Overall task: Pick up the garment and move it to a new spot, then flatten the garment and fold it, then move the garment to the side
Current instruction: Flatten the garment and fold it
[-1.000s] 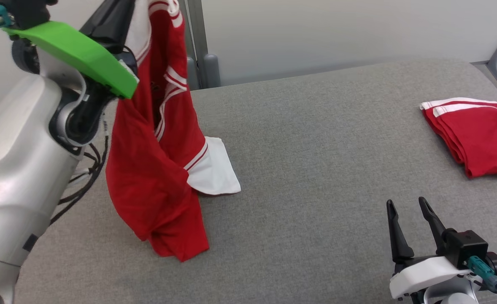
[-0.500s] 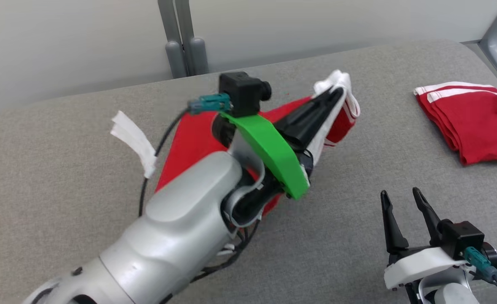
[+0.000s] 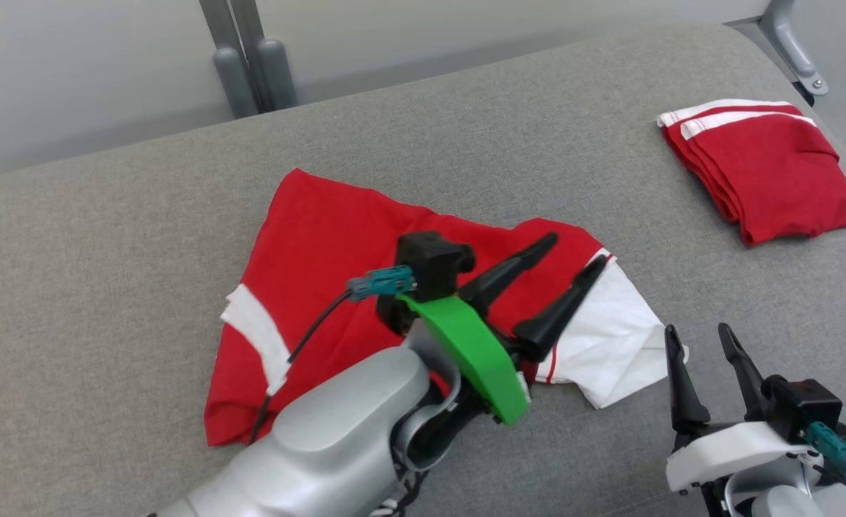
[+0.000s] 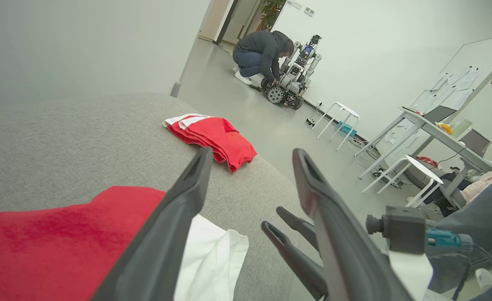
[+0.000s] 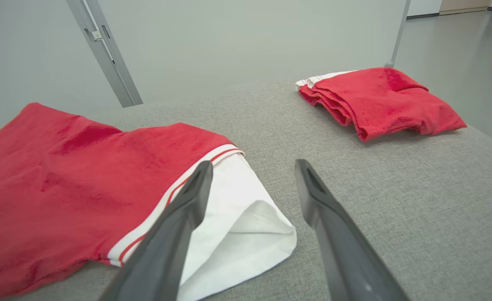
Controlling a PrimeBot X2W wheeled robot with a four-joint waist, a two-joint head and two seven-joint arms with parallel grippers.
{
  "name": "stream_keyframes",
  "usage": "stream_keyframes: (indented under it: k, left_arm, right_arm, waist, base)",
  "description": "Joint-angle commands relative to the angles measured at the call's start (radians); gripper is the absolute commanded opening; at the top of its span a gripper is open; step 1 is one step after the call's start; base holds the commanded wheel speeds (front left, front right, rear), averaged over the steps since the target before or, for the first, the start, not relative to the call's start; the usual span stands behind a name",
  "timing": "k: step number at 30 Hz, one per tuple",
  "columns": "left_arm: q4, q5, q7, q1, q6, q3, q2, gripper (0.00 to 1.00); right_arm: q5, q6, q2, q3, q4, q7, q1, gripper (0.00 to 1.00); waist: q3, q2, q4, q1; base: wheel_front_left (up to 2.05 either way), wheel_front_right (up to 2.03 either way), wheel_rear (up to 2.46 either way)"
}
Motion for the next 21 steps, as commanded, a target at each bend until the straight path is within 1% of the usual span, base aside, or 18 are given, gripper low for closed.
stream_keyframes:
  k: [1,4,5,7,11,12,14,16,18,20,21]
  left_arm:
    - [-0.009,0.022,-0.013,0.036,0.025,0.024,0.043,1.0]
    - [-0.08,0.071,-0.027,0.143,0.093,0.124,0.104,1.0]
    - [-0.112,0.104,-0.028,0.178,0.115,0.175,0.123,1.0]
    - [-0.18,0.194,-0.026,0.304,0.168,0.286,0.17,1.0]
    - [-0.271,0.347,-0.026,0.521,0.229,0.469,0.212,1.0]
    - [-0.28,0.382,-0.026,0.561,0.236,0.497,0.216,1.0]
    - [-0.297,0.44,-0.026,0.648,0.24,0.559,0.212,1.0]
    - [-0.305,0.487,-0.026,0.717,0.228,0.623,0.201,1.0]
    - [-0.297,0.521,-0.026,0.77,0.209,0.667,0.192,1.0]
    - [-0.284,0.536,-0.026,0.806,0.184,0.7,0.17,1.0]
    - [-0.263,0.546,-0.026,0.824,0.159,0.712,0.161,1.0]
  right_arm:
    - [-0.003,0.0,-0.002,-0.01,0.0,0.0,0.018,1.0]
    - [-0.012,0.0,-0.001,-0.027,-0.003,0.0,0.041,1.0]
    - [-0.015,0.0,-0.002,-0.031,-0.006,0.0,0.046,1.0]
    - [-0.027,0.0,-0.002,-0.038,-0.017,0.0,0.06,1.0]
    - [-0.046,0.0,-0.001,-0.059,-0.037,0.0,0.085,1.0]
    - [-0.05,0.0,-0.001,-0.064,-0.041,0.0,0.091,1.0]
    - [-0.061,0.0,-0.002,-0.07,-0.051,0.0,0.101,1.0]
    - [-0.068,0.0,-0.002,-0.077,-0.058,0.0,0.108,1.0]
    - [-0.073,0.0,-0.002,-0.082,-0.064,0.0,0.114,1.0]
    - [-0.076,0.0,-0.001,-0.081,-0.07,0.0,0.116,1.0]
    - [-0.078,0.0,-0.002,-0.076,-0.072,0.0,0.116,1.0]
  waist:
    - [-0.02,-0.0001,0.014,0.0]
    - [-0.049,-0.0001,0.031,0.0]
    - [-0.058,-0.0001,0.038,0.0]
    - [-0.08,-0.0001,0.053,0.0]
    - [-0.114,-0.0001,0.089,0.0]
    - [-0.121,-0.0001,0.099,0.0]
    - [-0.128,-0.0001,0.118,0.0]
    - [-0.135,-0.0001,0.136,0.0]
    - [-0.137,-0.0001,0.152,0.0]
    - [-0.135,-0.0001,0.162,0.0]
    - [-0.133,-0.0001,0.168,0.0]
  base:
    - [0.0,0.0,0.0]
    - [0.0,0.0,0.0]
    - [0.0,0.0,0.0]
    - [0.0,0.0,0.0]
    - [0.0,0.0,0.0]
    - [0.0,0.0,0.0]
    - [0.0,0.0,0.0]
    - [0.0,0.0,0.0]
    - [0.0,0.0,0.0]
    - [0.0,0.0,0.0]
    - [0.0,0.0,0.0]
